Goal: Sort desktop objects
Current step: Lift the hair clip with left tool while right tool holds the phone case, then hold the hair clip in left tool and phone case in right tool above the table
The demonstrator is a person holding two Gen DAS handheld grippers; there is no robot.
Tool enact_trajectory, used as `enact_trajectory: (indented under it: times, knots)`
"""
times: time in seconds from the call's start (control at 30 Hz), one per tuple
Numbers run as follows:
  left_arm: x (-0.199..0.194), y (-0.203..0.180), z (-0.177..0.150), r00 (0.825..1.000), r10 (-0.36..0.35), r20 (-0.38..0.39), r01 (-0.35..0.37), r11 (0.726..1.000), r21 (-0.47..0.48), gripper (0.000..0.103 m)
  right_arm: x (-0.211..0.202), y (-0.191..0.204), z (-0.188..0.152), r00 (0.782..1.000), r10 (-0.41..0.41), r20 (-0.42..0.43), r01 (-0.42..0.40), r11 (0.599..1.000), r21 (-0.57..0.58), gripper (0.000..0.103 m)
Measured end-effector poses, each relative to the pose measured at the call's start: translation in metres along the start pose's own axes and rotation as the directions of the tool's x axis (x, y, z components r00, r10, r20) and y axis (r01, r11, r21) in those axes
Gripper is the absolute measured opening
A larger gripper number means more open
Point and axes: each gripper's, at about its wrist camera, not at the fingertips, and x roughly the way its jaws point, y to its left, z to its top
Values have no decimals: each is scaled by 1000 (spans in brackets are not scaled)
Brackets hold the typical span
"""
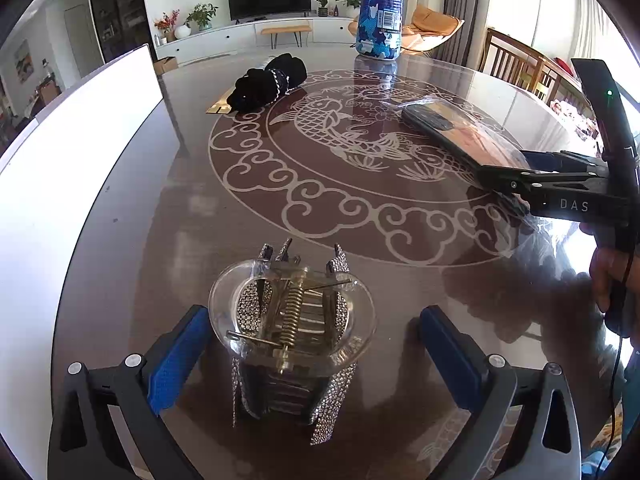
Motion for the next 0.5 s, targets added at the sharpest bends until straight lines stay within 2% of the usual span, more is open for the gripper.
enact_trajectory:
  times: [0.5]
  knots:
    - [0, 0, -1, 1000, 3, 6, -3, 1000, -6, 103, 0, 0, 0, 1000, -6, -3, 6, 1000, -6, 80]
